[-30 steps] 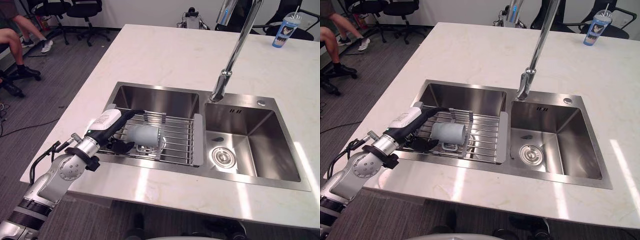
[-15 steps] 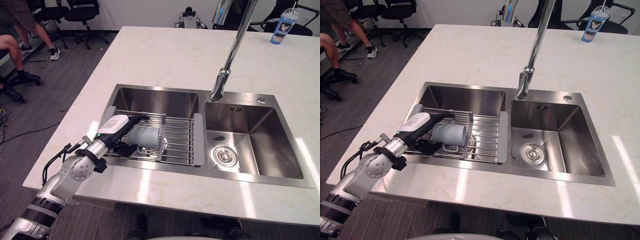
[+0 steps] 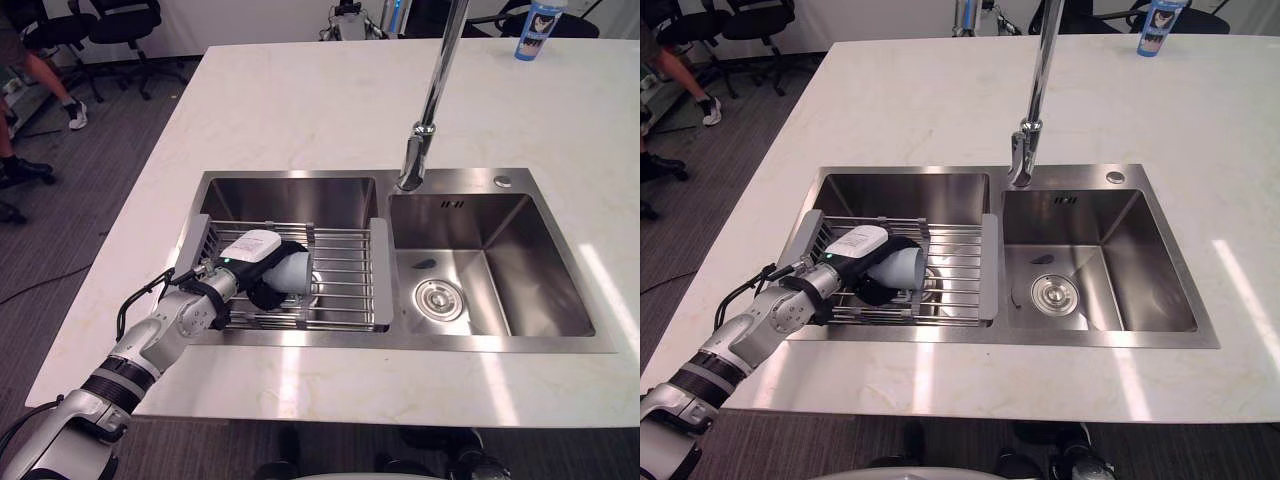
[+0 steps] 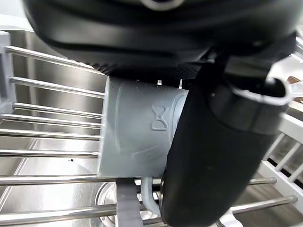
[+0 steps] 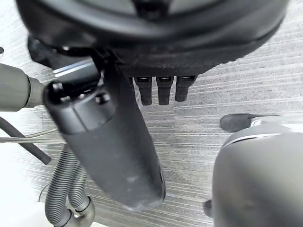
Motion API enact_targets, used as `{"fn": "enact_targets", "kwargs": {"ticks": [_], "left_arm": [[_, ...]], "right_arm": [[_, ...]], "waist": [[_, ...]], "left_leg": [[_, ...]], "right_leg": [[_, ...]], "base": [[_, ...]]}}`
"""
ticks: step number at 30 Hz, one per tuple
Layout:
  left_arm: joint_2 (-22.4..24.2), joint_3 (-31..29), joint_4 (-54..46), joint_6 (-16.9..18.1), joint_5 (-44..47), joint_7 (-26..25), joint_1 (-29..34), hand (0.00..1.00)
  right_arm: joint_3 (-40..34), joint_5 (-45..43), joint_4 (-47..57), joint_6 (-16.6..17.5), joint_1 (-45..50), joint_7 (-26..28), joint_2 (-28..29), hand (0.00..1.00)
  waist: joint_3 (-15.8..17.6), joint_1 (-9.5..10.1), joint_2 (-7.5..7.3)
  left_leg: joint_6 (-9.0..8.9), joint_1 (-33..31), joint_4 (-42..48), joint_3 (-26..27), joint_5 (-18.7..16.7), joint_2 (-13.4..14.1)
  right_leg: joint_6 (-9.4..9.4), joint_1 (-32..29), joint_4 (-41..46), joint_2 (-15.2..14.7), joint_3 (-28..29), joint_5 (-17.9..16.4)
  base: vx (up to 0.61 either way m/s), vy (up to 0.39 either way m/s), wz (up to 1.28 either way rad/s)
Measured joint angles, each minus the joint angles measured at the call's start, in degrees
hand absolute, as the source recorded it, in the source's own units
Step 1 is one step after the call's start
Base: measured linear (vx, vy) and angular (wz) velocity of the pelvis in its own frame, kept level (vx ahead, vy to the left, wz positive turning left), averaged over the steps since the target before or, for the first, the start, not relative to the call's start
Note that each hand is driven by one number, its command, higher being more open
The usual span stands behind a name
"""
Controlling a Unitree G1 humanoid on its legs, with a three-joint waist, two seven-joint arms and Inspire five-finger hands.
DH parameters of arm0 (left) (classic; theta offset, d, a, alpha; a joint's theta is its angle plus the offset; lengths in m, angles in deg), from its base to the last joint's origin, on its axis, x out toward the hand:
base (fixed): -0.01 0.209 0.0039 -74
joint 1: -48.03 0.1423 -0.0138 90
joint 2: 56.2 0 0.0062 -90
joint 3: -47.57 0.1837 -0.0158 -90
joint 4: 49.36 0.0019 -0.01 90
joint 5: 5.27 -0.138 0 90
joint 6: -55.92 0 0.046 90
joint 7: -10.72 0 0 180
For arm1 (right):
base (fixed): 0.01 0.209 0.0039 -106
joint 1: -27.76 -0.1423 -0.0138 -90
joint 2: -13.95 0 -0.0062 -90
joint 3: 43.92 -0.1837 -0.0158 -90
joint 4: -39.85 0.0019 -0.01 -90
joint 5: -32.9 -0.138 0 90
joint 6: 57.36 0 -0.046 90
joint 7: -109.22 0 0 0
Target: Walk over to the sink, pick up the cup, carry it to the dishwasher, place the cup inside the dishwasher, then close the dishwasher door
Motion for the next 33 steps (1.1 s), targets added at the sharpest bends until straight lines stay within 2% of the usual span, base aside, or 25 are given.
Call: {"fn": "enact_targets", "kwargs": {"ticks": [5,7,10,13,20,22,29,33], "left_arm": [[0.6,-1.1,0.2,-1.4,0.8,-0.2,0.5,0.3],[2.2,-4.4,-1.8,-1.7,2.5,-0.3,3.0,0.3],[5.9,-10.8,-8.7,-2.0,7.7,-1.9,8.7,0.3],[12.1,-17.4,-16.7,-1.9,12.2,-5.8,14.7,0.3],[24.0,-25.1,-26.8,-1.6,23.5,-11.8,25.5,0.3],[26.8,-25.4,-28.8,-1.6,26.3,-12.8,28.1,0.3],[30.9,-25.1,-33.6,-1.6,30.8,-12.8,33.4,0.3],[32.3,-22.2,-36.1,-1.5,31.5,-13.3,34.9,0.3]], "right_arm": [[-0.1,0.0,0.0,0.0,0.6,-0.3,0.1,0.9],[-0.1,0.0,0.0,0.0,0.7,-0.3,0.2,0.9],[-0.3,-0.2,0.0,0.0,1.2,-0.4,0.5,0.9],[-1.8,-0.4,0.6,0.0,1.6,-0.7,1.3,0.9],[-3.1,-0.7,1.7,0.0,2.3,-1.3,2.0,0.9],[-4.4,-0.8,1.8,0.0,2.4,-1.6,2.7,0.9],[-4.6,-2.9,2.3,0.1,2.7,-3.0,3.7,0.9],[-4.6,-2.9,4.0,0.1,2.0,-4.6,4.3,0.9]], "waist": [[0.0,-0.01,-0.02],[0.0,0.04,-0.04],[0.1,0.61,-0.07],[0.1,1.42,-0.12],[0.0,2.38,-0.36],[0.0,2.84,-0.77],[-0.5,3.38,-2.54],[-0.2,3.76,-3.13]], "left_leg": [[0.12,0.0,0.0,0.1,-0.1,0.0],[0.13,0.1,0.0,0.1,-0.1,0.0],[0.12,0.3,0.0,0.1,-0.1,0.0],[0.12,1.0,0.0,0.0,-0.1,0.0],[0.15,1.8,0.0,0.4,-0.1,0.2],[0.15,2.0,0.0,0.7,-0.1,0.3],[0.22,2.6,0.0,2.9,-0.5,0.7],[0.7,0.5,2.8,5.2,-1.8,0.9]], "right_leg": [[0.13,0.0,-0.1,-0.1,0.1,0.2],[0.14,0.1,-0.1,-0.1,0.1,0.2],[0.13,0.3,-0.1,-0.1,0.0,0.2],[0.13,1.0,-0.1,0.0,0.1,0.2],[0.11,1.4,0.4,0.1,0.8,0.2],[0.11,1.4,0.4,0.2,1.2,0.3],[0.19,0.9,0.5,0.4,3.4,0.8],[0.36,-2.6,3.8,0.2,6.2,0.9]], "base": [[-0.01,0.001,0.0],[0.0,0.0,0.0],[0.0,0.0,0.0],[-0.01,-0.002,0.0],[-0.05,0.0,-0.02],[-0.03,-0.001,-0.08],[-0.01,-0.002,-0.17],[-0.03,0.026,-0.32]]}}
